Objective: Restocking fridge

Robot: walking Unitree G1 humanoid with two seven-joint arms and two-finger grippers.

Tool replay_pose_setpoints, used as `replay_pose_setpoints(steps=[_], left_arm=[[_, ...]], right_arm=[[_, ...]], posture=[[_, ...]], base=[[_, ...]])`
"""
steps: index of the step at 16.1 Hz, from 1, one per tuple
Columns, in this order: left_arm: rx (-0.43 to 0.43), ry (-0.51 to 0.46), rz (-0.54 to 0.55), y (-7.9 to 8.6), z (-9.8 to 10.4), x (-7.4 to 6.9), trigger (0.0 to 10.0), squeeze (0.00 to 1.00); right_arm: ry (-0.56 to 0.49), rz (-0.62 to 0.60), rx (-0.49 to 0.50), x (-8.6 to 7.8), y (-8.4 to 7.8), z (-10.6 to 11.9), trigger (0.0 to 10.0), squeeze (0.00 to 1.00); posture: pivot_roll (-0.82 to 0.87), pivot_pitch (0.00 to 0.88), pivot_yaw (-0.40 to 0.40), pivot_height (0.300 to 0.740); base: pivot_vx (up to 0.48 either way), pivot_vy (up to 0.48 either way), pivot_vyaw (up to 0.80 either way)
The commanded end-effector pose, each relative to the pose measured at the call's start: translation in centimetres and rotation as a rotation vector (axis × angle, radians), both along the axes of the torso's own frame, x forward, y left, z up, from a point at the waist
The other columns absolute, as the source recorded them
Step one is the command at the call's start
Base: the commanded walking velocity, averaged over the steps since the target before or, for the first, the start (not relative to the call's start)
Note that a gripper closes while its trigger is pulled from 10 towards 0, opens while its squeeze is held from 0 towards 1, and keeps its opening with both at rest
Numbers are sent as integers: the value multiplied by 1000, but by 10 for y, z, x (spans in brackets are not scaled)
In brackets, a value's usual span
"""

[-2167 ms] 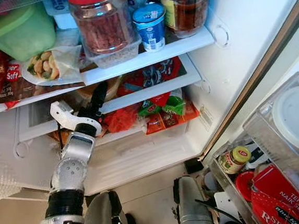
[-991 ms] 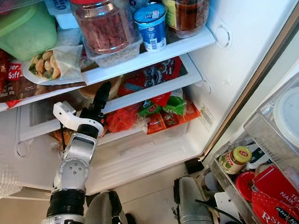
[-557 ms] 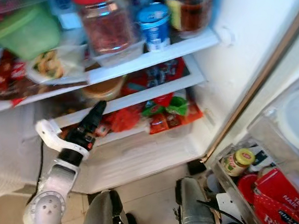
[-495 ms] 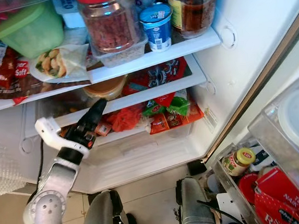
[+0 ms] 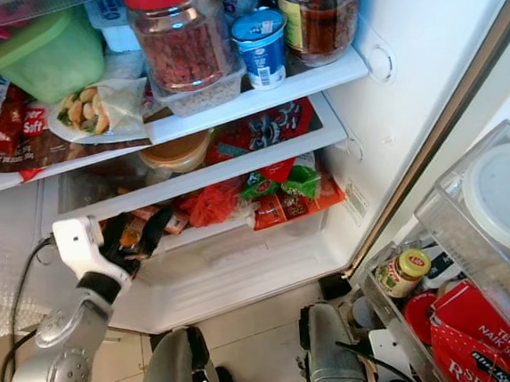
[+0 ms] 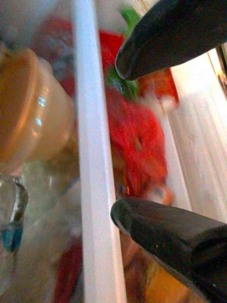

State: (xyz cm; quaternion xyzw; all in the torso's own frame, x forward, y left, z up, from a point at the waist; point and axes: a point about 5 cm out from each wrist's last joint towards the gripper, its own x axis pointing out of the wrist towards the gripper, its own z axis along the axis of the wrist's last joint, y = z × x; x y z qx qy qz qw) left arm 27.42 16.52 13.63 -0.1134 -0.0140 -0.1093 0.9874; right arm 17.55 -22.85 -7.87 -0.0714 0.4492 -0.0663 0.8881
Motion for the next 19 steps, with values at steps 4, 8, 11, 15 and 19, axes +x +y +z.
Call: replay_pose_setpoints(steps=[4,8,11,15,19], left_arm=[[214,281,106,19,-84,-12,10000,0],[158,624,119,27,-160,-34,10000,0],[263,760,137,34,-186,-53,10000,0],[244,818,184,40,-196,-63,10000,0],[245,824,238,44,-201,-70,10000,0]], right_arm=[[59,23,48,-13,19,-11,10000,0],[53,18,51,-11,19,-10,10000,0],[50,11,50,-11,17,-9,10000,0],[48,13,50,-12,16,-9,10000,0],[38,5,56,-12,16,-9,10000,0]], posture=[[-73,242,131,614],[-72,249,123,614],[-79,250,119,614],[-83,253,114,614],[-83,258,112,614]], base=[[0,0,0],[0,0,0],[0,0,0],[0,0,0],[-239,0,0]])
